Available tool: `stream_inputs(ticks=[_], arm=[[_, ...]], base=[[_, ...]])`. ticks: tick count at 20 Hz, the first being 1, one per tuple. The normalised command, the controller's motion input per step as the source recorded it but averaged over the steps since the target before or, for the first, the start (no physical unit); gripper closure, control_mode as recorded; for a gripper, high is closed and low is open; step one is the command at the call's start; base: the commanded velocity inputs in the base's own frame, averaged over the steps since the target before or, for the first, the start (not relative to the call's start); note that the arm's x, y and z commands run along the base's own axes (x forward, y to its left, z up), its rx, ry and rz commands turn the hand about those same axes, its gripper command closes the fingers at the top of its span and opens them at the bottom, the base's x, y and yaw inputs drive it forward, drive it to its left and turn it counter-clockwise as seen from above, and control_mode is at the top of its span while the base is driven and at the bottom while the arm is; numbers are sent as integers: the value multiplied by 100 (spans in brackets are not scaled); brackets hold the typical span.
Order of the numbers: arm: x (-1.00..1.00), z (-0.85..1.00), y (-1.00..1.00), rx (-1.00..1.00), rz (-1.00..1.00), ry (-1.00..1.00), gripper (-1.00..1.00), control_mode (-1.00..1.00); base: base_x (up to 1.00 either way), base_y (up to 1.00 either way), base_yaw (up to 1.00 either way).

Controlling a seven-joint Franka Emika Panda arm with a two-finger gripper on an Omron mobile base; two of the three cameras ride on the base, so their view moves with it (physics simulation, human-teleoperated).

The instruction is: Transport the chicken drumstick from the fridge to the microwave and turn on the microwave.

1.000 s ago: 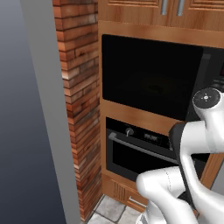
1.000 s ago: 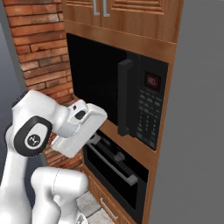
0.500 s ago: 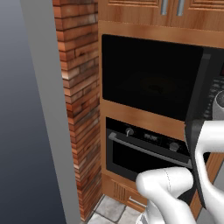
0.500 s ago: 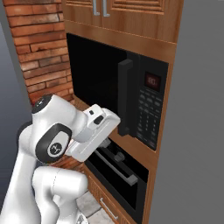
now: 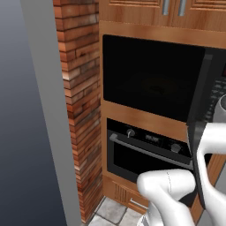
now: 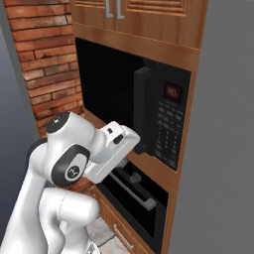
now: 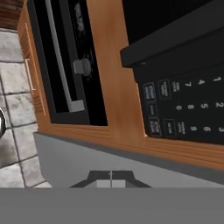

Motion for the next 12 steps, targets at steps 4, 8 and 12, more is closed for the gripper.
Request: stream_inputs(ticks=[4, 8, 12], arm=[[16, -55, 0, -13, 7, -20, 100, -100], [20, -53, 0, -16, 7, -17, 100, -100], [18, -55, 0, -15, 6, -15, 100, -100]], base=[[0, 0, 0], [0, 0, 0], [0, 0, 0]])
